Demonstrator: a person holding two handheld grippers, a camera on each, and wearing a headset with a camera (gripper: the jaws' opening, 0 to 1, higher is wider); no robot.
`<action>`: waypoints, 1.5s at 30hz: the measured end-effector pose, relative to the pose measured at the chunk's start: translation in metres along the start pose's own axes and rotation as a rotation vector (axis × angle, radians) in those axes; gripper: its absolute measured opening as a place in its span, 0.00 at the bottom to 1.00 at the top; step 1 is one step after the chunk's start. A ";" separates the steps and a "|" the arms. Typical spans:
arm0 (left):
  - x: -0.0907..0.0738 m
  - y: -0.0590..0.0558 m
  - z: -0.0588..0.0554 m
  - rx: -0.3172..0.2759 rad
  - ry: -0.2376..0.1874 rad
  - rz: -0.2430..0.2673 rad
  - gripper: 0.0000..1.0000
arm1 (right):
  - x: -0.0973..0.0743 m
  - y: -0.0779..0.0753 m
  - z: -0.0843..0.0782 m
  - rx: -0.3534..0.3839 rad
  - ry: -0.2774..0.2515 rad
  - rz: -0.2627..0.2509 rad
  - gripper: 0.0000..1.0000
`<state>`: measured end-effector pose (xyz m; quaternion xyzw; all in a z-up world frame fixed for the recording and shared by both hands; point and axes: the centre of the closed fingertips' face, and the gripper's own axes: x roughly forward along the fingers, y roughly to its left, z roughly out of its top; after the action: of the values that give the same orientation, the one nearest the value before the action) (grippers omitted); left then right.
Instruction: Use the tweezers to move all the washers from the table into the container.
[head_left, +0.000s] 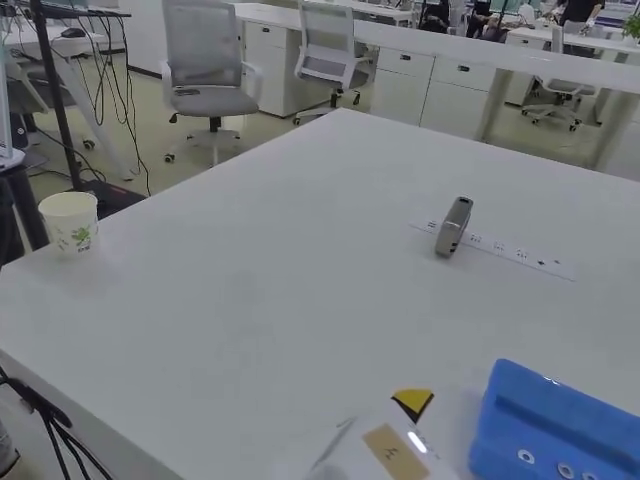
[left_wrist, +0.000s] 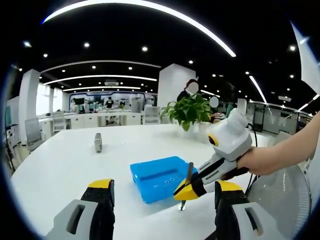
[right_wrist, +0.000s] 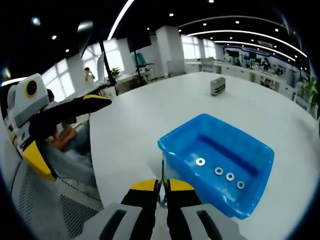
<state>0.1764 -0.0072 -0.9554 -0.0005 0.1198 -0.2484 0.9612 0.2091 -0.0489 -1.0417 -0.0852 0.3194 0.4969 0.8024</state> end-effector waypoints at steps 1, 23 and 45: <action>0.000 0.000 0.000 0.000 0.000 0.000 0.83 | 0.000 0.000 0.000 0.005 -0.002 -0.003 0.03; 0.000 0.000 0.000 -0.002 0.002 0.000 0.83 | -0.012 0.004 0.053 0.033 -0.149 0.038 0.03; 0.000 0.000 -0.002 0.001 0.007 -0.004 0.83 | 0.027 -0.040 0.076 0.006 -0.135 -0.025 0.03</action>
<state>0.1761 -0.0076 -0.9569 0.0007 0.1231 -0.2505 0.9602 0.2833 -0.0139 -1.0058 -0.0532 0.2649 0.4905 0.8285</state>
